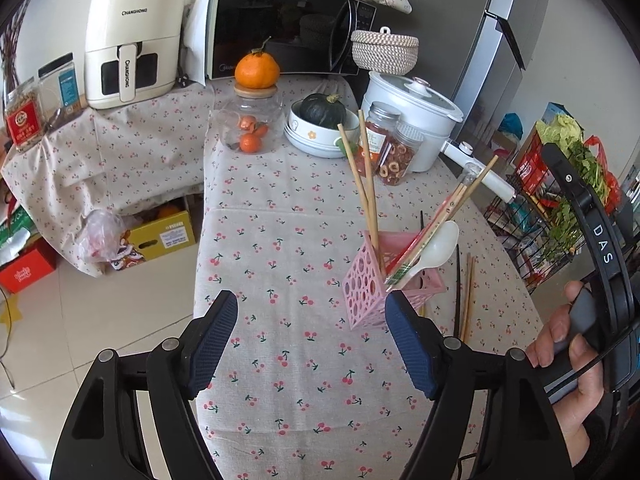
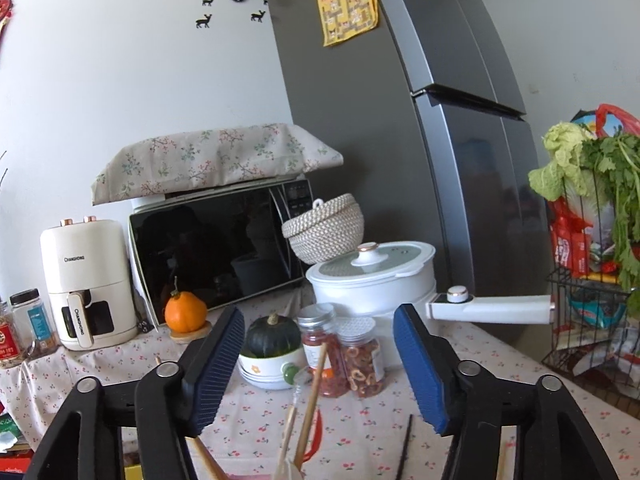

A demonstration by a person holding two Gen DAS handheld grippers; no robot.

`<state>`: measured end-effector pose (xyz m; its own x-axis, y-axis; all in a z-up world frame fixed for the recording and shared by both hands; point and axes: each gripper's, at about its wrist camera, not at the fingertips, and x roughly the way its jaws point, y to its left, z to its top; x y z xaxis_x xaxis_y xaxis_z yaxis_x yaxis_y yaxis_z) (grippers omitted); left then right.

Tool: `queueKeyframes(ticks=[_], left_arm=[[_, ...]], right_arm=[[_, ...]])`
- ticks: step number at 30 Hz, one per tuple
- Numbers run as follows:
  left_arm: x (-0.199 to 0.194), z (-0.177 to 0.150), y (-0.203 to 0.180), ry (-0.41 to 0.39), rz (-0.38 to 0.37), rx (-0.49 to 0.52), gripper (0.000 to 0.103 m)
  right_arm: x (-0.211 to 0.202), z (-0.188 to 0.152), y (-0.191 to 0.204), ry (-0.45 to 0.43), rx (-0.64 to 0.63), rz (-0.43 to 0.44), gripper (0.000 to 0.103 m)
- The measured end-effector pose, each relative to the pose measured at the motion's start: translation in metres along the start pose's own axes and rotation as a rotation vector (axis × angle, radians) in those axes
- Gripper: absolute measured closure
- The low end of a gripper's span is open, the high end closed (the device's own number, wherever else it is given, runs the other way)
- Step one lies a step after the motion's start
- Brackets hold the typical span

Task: Organize utensils
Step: 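Lower the white chopstick into the pink holder and open right tool, then move both tools back over the remaining loose chopsticks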

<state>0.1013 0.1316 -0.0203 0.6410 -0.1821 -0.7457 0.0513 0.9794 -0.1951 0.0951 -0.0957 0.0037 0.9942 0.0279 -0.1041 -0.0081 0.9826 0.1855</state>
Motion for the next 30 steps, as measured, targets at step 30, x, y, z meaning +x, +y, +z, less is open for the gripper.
queueKeyframes(ticks=[30], left_arm=[[0.042, -0.033, -0.074, 0.182, -0.036, 0.12, 0.014]], right_arm=[[0.055, -0.047, -0.124, 0.808, -0.086, -0.125, 0.007]])
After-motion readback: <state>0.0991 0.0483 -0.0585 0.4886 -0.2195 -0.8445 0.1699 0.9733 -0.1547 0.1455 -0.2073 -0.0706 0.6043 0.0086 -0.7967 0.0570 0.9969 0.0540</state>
